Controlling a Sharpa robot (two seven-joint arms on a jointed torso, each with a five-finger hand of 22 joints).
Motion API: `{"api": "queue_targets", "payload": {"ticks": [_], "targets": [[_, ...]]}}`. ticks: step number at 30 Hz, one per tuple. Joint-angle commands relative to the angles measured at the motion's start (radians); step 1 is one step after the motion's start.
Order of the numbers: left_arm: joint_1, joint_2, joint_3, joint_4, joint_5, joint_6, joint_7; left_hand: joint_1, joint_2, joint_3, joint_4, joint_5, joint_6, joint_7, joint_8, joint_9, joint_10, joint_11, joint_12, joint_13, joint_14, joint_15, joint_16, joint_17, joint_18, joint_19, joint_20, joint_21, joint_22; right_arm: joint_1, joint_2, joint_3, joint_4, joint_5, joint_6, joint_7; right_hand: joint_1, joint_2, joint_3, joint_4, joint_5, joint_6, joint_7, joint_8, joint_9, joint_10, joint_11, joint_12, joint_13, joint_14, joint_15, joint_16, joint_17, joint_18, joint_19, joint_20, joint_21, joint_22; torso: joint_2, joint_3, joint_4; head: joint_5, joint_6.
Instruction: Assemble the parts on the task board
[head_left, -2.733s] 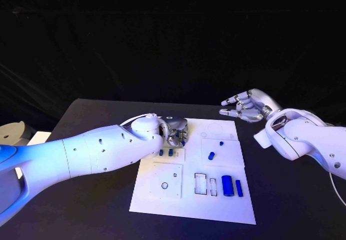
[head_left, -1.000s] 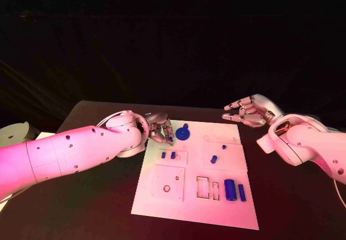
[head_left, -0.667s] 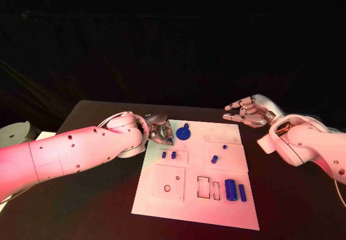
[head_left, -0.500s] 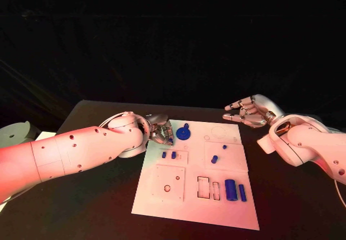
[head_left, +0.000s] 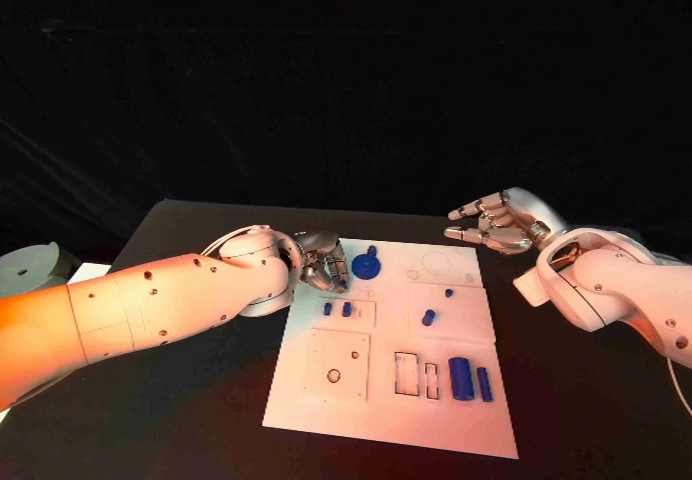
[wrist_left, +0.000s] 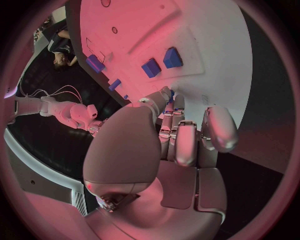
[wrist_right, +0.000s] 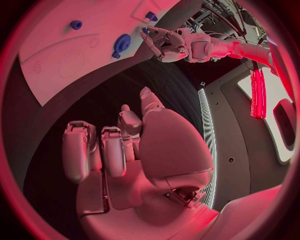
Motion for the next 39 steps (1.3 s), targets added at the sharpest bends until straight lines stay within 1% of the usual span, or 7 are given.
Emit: {"api": "queue_targets", "payload": {"ticks": [1,4,8,10,23,34,39], "targets": [[-0.001,0.004,0.000,-0.004,-0.014,0.027,-0.003,-0.005,-0.001,-0.002,0.003,0.002,0.009,0.000,-0.005,-0.001,0.006,0.000,-0.006,-0.001,0.026,0.001,-0.002,-0.001,-0.009,0.000,-0.002,-0.006,-0.001,-0.001,0.001,0.000,0.001,-0.007,0.003,0.009,0.000,0.013,-0.006,0.002,0.005,0.005,0.002,0.000,0.000,0.000,-0.004,-0.001,-0.001,0.084,-0.009,-0.007,0.184,0.016,-0.006,0.002,-0.005,-0.001,-0.001,-0.0003,0.0005,0.000,-0.001],[-0.001,0.006,0.000,-0.009,-0.018,0.028,-0.005,-0.006,-0.001,-0.002,0.003,0.002,0.009,0.000,-0.006,-0.001,0.006,0.000,-0.007,-0.001,0.026,0.000,-0.003,-0.001,-0.008,0.000,-0.002,-0.008,-0.003,-0.001,0.001,0.000,0.001,-0.007,0.003,0.009,0.000,0.013,-0.006,0.002,0.005,0.005,0.002,0.000,0.000,0.000,-0.004,-0.001,-0.001,0.084,-0.009,-0.007,0.184,0.016,-0.006,0.002,-0.005,-0.001,-0.001,0.0001,0.0006,0.000,0.001],[-0.002,0.010,-0.001,-0.017,-0.022,0.027,-0.005,-0.005,-0.001,-0.002,0.002,0.002,0.009,0.000,-0.006,-0.001,0.007,-0.001,-0.007,-0.001,0.026,0.000,-0.002,-0.001,-0.008,-0.001,-0.002,-0.009,-0.004,-0.001,0.001,0.000,0.002,-0.007,0.003,0.009,0.000,0.013,-0.006,0.002,0.005,0.005,0.002,0.000,0.000,0.000,-0.004,-0.001,-0.001,0.084,-0.009,-0.007,0.184,0.016,-0.006,0.002,-0.005,-0.001,-0.001,-0.0004,0.0005,0.000,0.000],[-0.002,0.011,-0.001,-0.019,-0.028,0.026,-0.006,-0.005,-0.001,-0.002,0.002,0.002,0.009,0.000,-0.006,-0.001,0.007,-0.001,-0.008,-0.001,0.026,0.000,-0.002,-0.001,-0.008,-0.001,-0.002,-0.009,-0.004,-0.001,0.000,0.000,0.002,-0.007,0.005,0.009,0.000,0.013,-0.006,0.002,0.005,0.005,0.002,0.000,0.000,0.000,-0.004,-0.001,-0.001,0.084,-0.009,-0.007,0.184,0.016,-0.006,0.002,-0.005,-0.001,0.000,-0.0007,0.0005,0.000,0.002],[-0.009,0.021,-0.001,-0.019,-0.044,0.033,0.000,-0.003,0.001,-0.001,0.000,0.002,0.010,-0.001,-0.007,-0.002,0.009,-0.001,-0.010,0.000,0.025,0.000,-0.003,-0.003,-0.008,-0.001,-0.002,-0.009,-0.004,-0.001,0.001,0.000,0.001,-0.005,0.016,0.012,0.000,0.013,-0.007,0.002,0.005,0.004,0.002,0.000,0.000,0.000,-0.004,0.000,0.000,0.085,-0.009,-0.006,0.186,0.016,-0.006,0.002,-0.005,0.000,0.000,-0.0010,0.0011,-0.002,-0.002],[-0.011,0.020,-0.001,-0.015,-0.045,0.041,-0.004,-0.001,0.002,0.000,-0.003,0.002,0.013,-0.002,-0.008,-0.002,0.011,-0.002,-0.012,0.000,0.025,-0.001,-0.003,-0.004,-0.008,-0.001,-0.003,-0.010,-0.004,-0.001,0.000,0.000,0.001,-0.004,0.017,0.011,0.000,0.013,-0.007,0.002,0.005,0.004,0.002,0.000,0.000,0.000,-0.004,0.000,0.000,0.085,-0.009,-0.006,0.186,0.016,-0.006,0.002,-0.005,0.000,-0.001,-0.0011,0.0011,-0.001,-0.005],[-0.011,0.019,-0.001,-0.012,-0.045,0.042,-0.009,-0.005,-0.002,-0.001,-0.005,0.002,0.004,0.010,-0.020,-0.007,0.006,0.005,-0.025,-0.001,0.023,0.003,-0.004,-0.005,-0.008,-0.001,-0.001,-0.012,-0.004,-0.001,0.000,0.000,0.001,-0.004,0.016,0.011,0.000,0.013,-0.007,0.002,0.005,0.004,0.002,0.000,0.000,0.000,-0.004,0.000,0.000,0.085,-0.009,-0.006,0.186,0.016,-0.006,0.002,-0.005,0.000,0.000,-0.0010,0.0013,-0.001,-0.005]]}}
